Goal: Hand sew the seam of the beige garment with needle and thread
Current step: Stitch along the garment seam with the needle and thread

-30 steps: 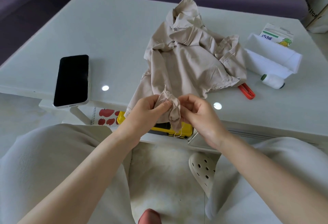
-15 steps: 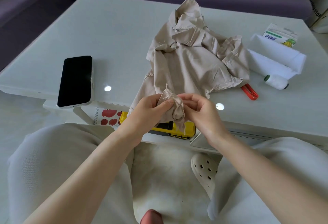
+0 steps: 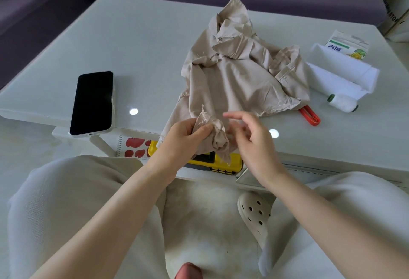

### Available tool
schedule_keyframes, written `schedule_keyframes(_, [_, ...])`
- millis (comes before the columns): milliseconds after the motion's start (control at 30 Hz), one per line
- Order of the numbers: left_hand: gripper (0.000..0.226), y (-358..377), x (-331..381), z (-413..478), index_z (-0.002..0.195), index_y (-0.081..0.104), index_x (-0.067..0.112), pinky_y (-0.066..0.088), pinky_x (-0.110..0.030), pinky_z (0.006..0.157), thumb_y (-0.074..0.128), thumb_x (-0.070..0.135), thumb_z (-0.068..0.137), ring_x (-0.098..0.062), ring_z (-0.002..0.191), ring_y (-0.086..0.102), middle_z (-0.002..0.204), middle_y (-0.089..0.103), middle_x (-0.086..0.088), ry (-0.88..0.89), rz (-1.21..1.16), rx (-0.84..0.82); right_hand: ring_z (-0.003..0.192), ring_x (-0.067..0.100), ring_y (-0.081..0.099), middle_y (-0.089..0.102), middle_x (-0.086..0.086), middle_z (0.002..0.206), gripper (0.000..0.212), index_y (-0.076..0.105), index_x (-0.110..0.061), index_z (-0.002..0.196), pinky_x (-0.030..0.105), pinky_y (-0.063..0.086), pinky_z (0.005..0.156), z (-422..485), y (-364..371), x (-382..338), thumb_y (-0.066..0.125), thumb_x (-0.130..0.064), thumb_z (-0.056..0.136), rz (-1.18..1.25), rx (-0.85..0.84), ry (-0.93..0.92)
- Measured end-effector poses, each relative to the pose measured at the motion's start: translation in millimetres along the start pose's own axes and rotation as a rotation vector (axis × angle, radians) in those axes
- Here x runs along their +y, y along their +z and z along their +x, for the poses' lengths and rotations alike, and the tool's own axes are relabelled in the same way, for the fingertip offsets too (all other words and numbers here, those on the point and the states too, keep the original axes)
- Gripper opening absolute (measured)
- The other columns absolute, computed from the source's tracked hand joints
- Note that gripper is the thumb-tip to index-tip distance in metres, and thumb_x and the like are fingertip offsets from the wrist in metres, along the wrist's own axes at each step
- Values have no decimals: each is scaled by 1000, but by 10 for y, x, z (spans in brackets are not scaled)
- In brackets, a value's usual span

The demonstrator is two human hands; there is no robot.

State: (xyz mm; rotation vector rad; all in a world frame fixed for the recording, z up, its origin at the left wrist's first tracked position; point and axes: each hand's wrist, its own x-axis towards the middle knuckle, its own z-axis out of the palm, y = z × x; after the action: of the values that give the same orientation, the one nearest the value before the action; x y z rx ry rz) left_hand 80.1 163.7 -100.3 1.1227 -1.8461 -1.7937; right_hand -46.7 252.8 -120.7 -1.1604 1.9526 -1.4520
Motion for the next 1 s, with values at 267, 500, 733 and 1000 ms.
schedule_keyframes(267, [29, 7, 12, -2, 69, 55, 13, 29, -15, 42, 51, 24, 97, -7, 44, 35, 49, 44, 8, -32, -12, 8, 105, 17, 51, 52, -1, 112, 24, 68, -16, 104, 20, 39, 95, 17, -16, 23, 58, -32, 88, -212, 44, -399])
schedule_keyframes(500, [31, -14, -3, -15, 70, 49, 7, 24, -14, 40, 53, 23, 96, -6, 39, 29, 43, 38, 7, -43, -20, -41, 94, 19, 55, 57, 1, 100, 16, 74, -15, 97, 24, 46, 82, 56, -41, 109, 66, -17, 83, -348, 23, -566])
schedule_keyframes(733, [25, -53, -13, 24, 101, 67, -3, 47, -30, 77, 60, 19, 91, -23, 84, 60, 102, 64, -29, -119, -150, -70, 86, 7, 59, 59, -6, 91, 19, 72, -14, 87, 22, 48, 73, 81, -34, 143, 64, -30, 84, -187, -27, -432])
schedule_keyframes(1000, [23, -69, -22, 38, 90, 68, 1, 44, -29, 65, 61, 23, 90, -20, 71, 55, 84, 64, -22, -133, -116, -122, 75, 10, 61, 61, -7, 83, 11, 71, -10, 86, 24, 50, 68, 31, -32, 79, 69, -20, 82, -124, -36, -425])
